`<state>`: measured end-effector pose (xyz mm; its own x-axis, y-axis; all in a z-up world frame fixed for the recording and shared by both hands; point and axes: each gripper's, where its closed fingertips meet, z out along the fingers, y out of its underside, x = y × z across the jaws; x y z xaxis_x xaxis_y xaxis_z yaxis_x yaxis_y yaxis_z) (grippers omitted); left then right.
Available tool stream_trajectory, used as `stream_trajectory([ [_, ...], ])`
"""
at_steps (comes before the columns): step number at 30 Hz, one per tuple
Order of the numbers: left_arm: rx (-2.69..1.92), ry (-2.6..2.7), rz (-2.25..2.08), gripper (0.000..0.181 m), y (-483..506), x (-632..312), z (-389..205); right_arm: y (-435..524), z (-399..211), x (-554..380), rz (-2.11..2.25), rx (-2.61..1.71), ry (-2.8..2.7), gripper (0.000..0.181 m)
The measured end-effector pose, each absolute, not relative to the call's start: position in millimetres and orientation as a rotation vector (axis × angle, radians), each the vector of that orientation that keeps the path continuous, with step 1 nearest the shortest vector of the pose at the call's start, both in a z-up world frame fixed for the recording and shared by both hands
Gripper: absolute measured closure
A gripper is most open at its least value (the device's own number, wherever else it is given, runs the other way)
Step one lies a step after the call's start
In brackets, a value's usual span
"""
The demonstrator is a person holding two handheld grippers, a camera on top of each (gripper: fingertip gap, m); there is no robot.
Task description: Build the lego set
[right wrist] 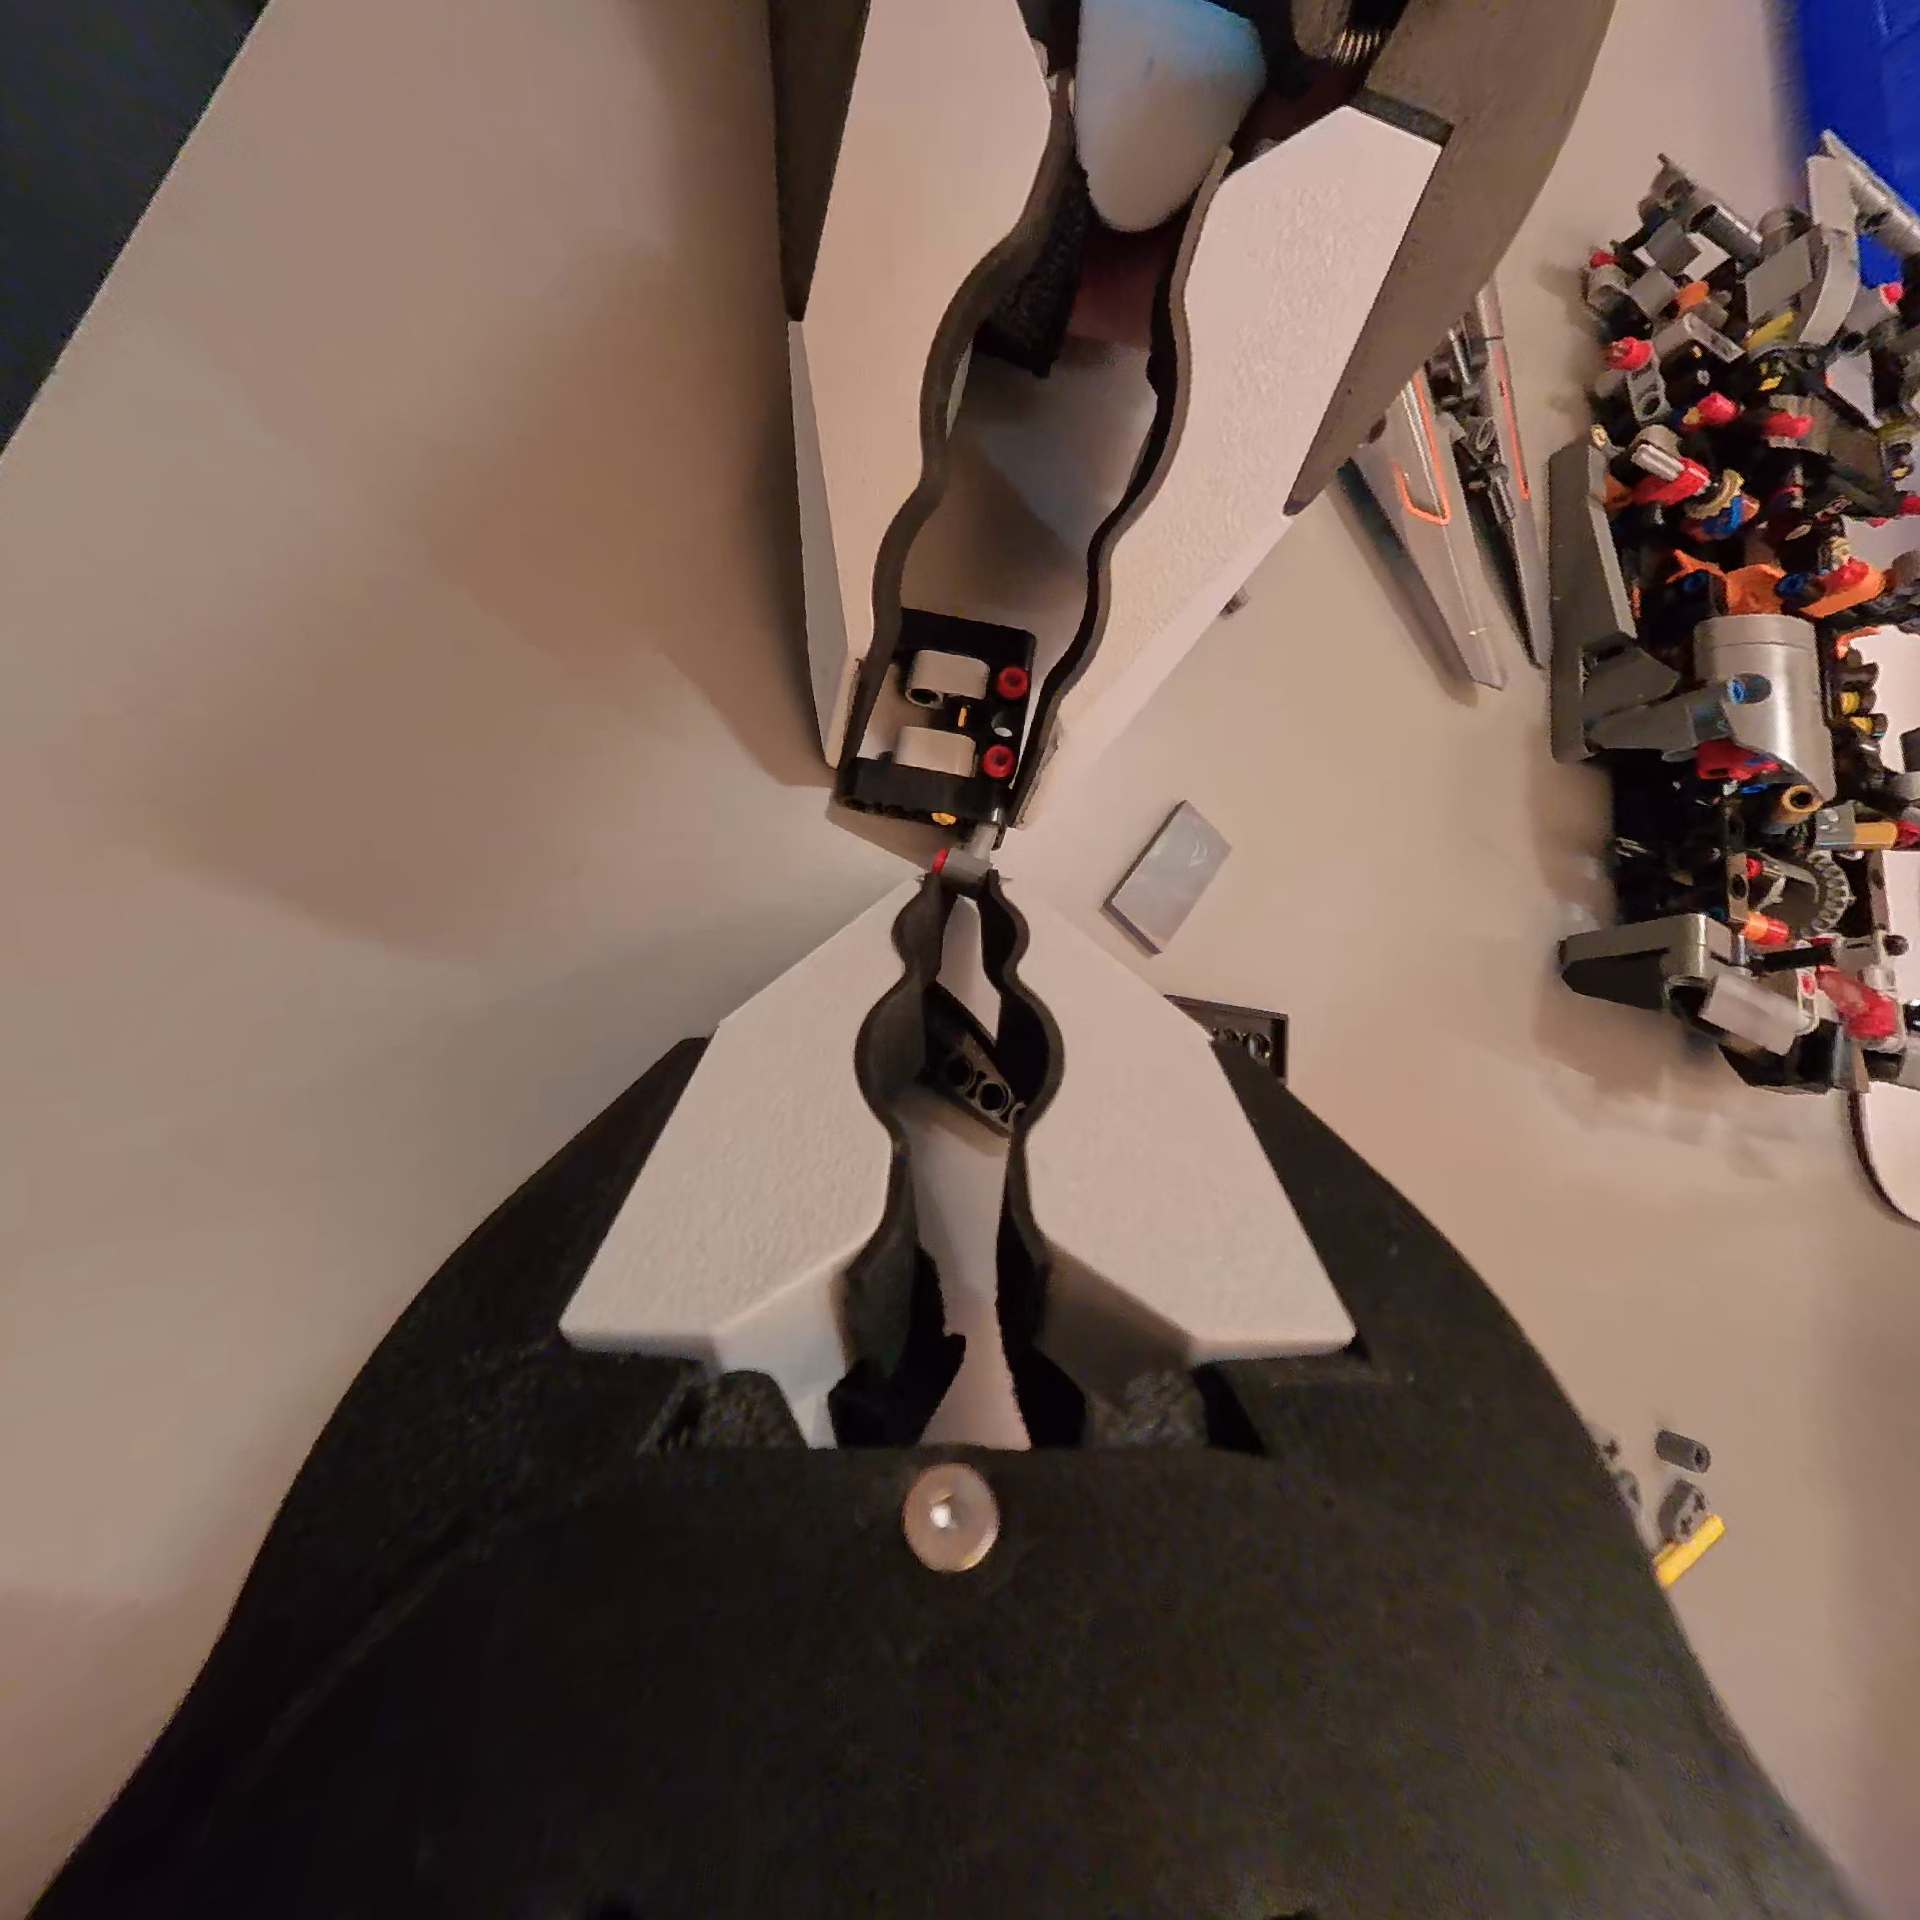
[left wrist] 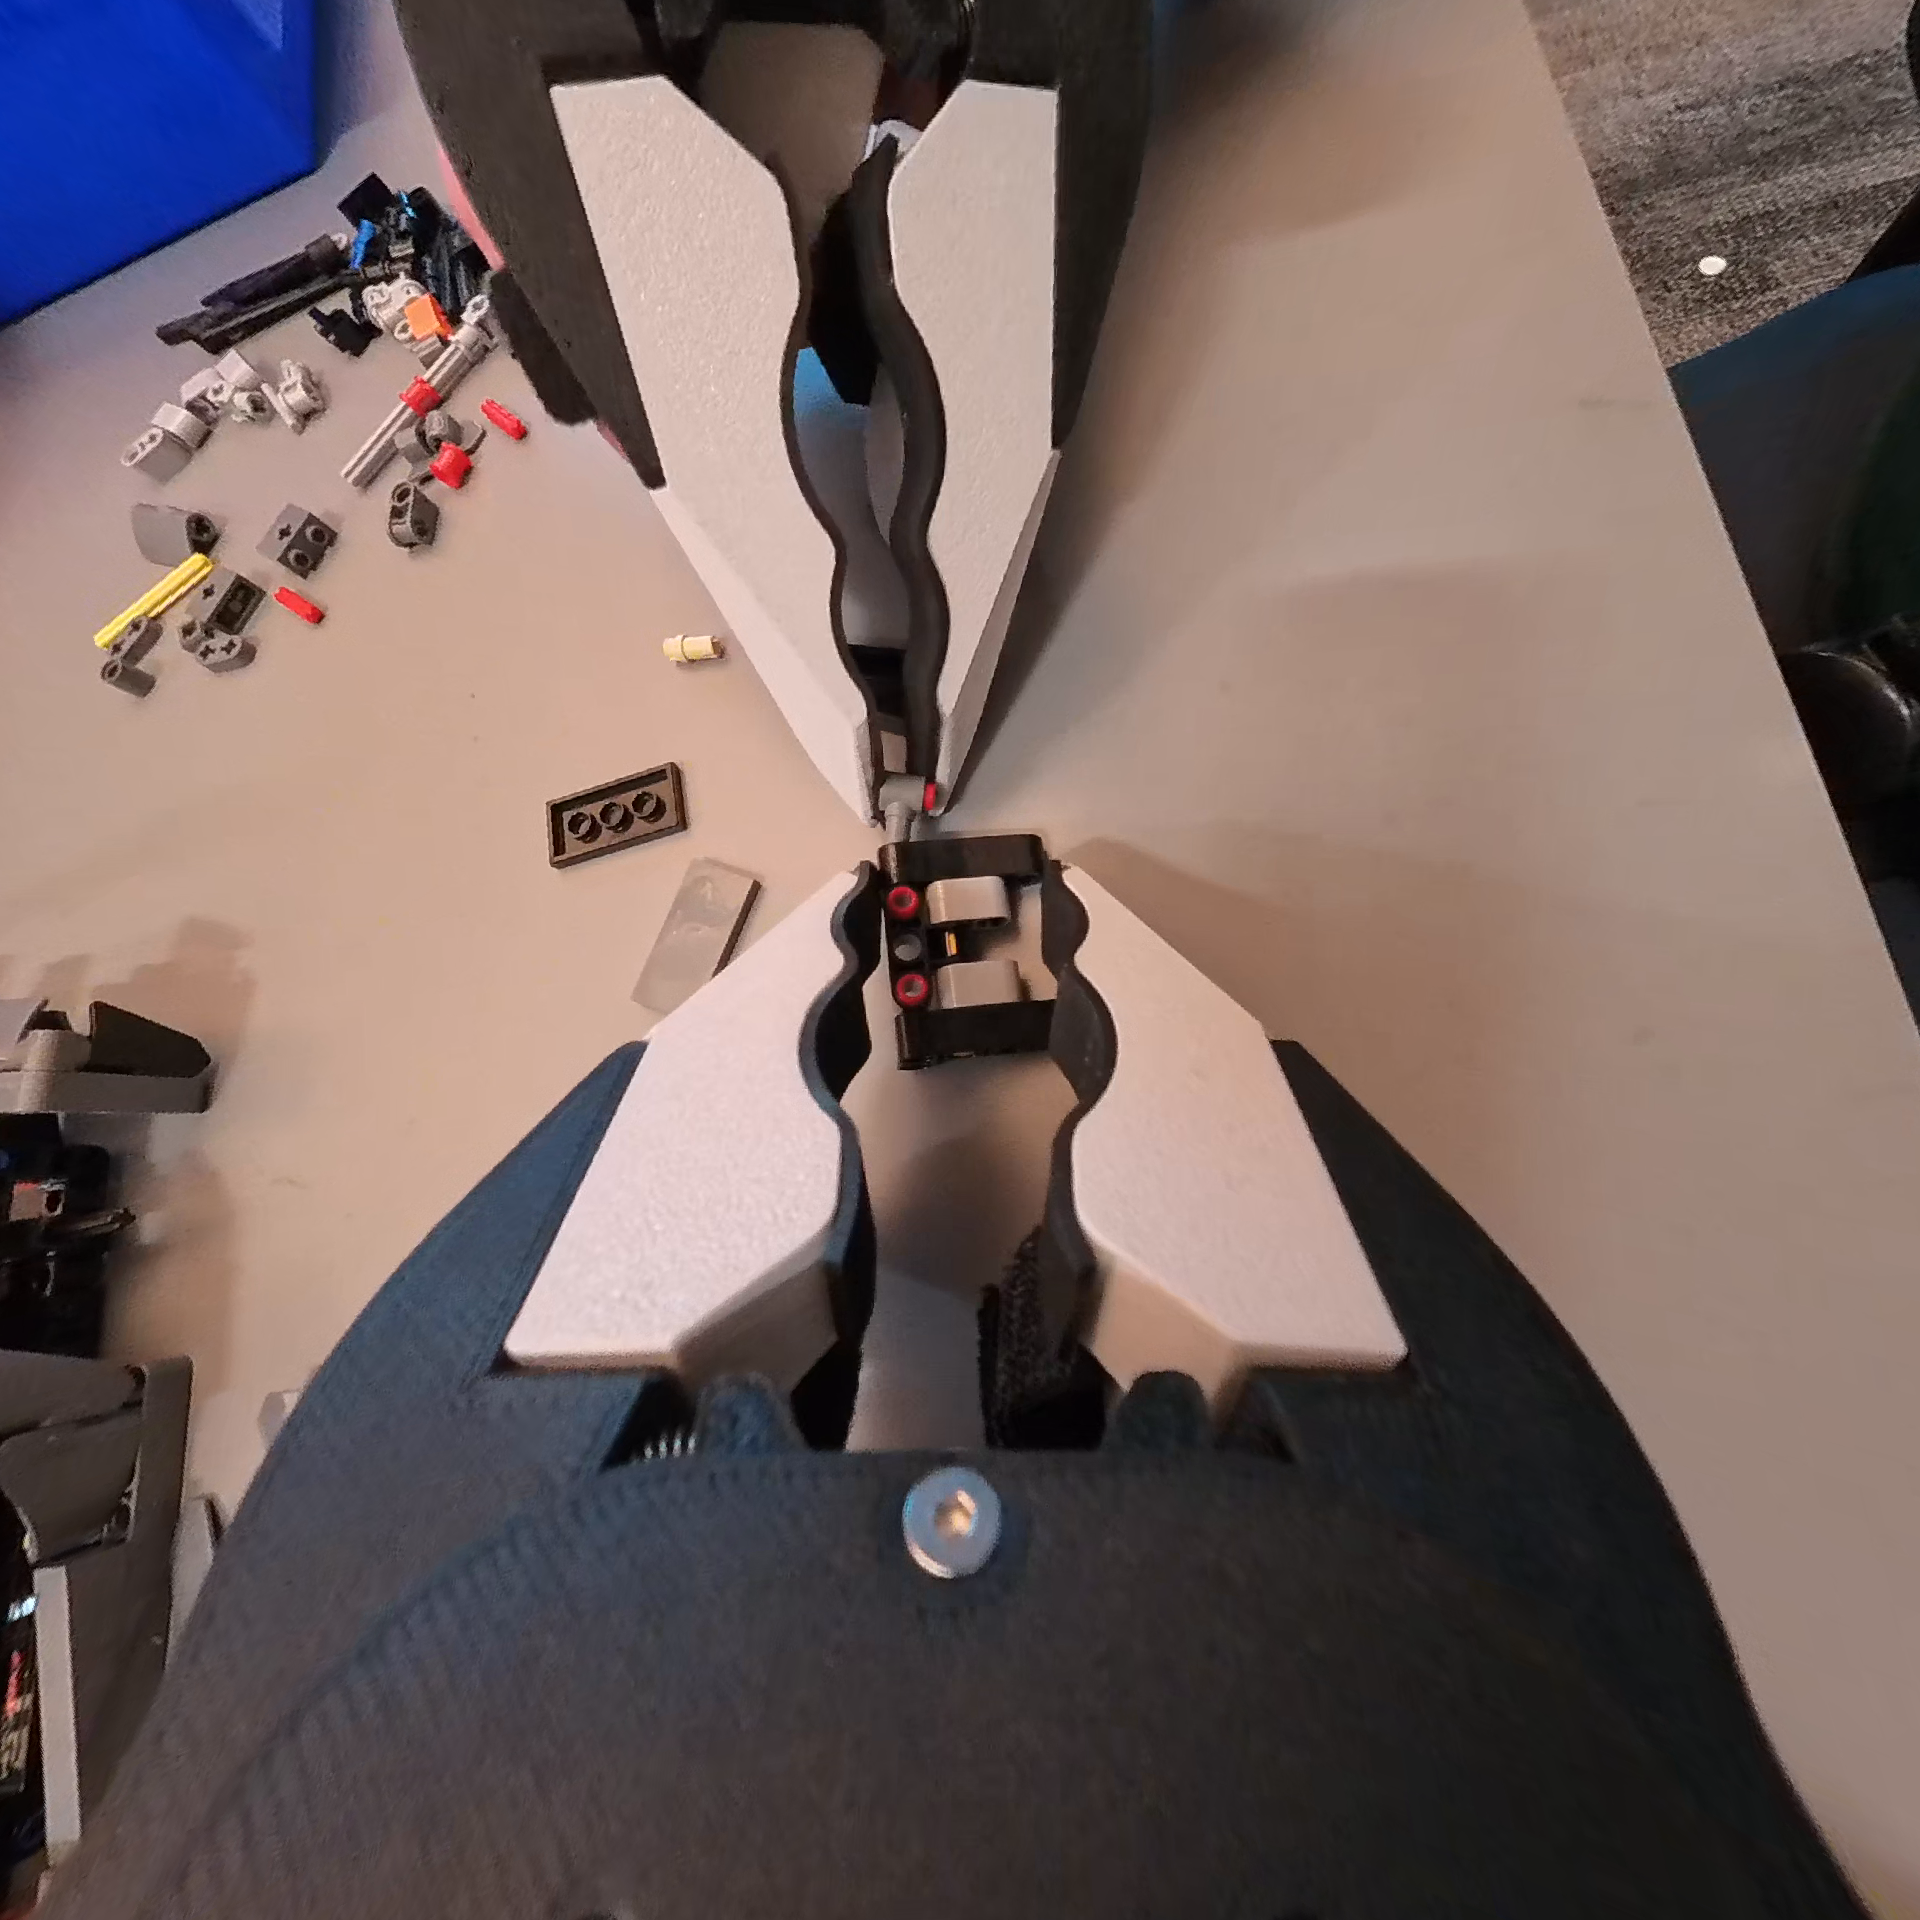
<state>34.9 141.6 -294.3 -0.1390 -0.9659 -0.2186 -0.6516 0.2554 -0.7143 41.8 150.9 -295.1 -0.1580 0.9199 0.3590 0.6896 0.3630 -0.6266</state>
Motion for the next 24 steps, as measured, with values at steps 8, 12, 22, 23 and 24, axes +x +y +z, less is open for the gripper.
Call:
stream_trajectory([
  [8,-1.460,1.908,-0.661,0.152,136,34,-294,146,-295,41,0.398,-1.345,-1.964,0.177],
  [12,-1.463,1.916,-0.674,0.152,135,34,-294,145,-295,41,0.399,-1.340,-1.972,0.177],
  [22,-1.452,1.934,-0.686,0.152,133,34,-295,135,-298,37,0.391,-1.301,-2.032,0.181],
  [23,-1.451,1.935,-0.684,0.152,133,34,-295,135,-298,37,0.383,-1.301,-2.039,0.181],
  [24,-1.452,1.934,-0.685,0.152,133,34,-295,136,-298,38,0.380,-1.306,-2.040,0.181],
])
